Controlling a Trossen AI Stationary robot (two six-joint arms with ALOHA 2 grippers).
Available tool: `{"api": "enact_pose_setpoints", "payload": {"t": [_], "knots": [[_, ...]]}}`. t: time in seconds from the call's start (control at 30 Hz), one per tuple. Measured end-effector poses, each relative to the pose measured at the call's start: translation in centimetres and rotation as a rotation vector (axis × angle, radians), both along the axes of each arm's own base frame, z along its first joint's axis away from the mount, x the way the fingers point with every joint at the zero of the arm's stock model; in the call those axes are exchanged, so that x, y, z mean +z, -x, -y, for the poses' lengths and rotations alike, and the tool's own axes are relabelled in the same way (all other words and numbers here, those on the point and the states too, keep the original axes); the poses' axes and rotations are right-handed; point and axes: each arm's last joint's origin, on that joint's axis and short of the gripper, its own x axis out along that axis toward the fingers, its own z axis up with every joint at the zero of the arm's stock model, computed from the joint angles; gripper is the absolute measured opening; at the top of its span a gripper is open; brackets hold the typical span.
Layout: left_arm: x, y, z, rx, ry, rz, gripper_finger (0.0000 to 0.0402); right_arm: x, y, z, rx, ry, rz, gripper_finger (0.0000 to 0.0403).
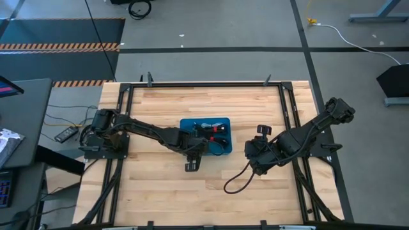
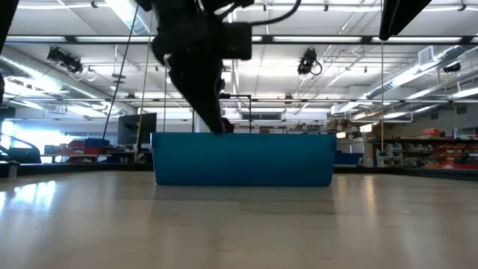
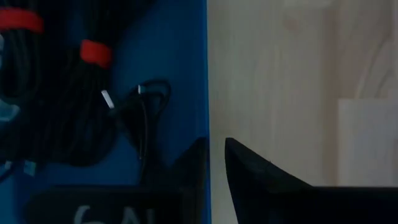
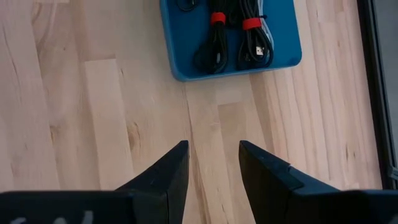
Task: Pick and place USB-C Cables
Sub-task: Move the blue bin to the center of the table
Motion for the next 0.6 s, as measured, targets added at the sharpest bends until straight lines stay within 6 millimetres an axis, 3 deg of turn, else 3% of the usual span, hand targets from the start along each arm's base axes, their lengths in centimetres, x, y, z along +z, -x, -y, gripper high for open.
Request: {"api": "enact_pose_setpoints", "payload": {"t": [0.27,0.43,0.6], "knots": [[3.9,-0.4,-0.2,0.009,-0.108,-0.028,0.0068,0.0,0.0,0.0,0.000,-0.002,0.004,0.0146],[5.3,2.2,-1.3,0.037,-0.337,-0.267,0.0058,0.0,-0.1,0.0,-0.002,0.010,0.012,0.0146],[5.3,5.3,-2.9,0.108,-0.332,-0.365,0.0039,0.0,-0.1,0.0,-0.003,0.023,0.017,0.0143]]}}
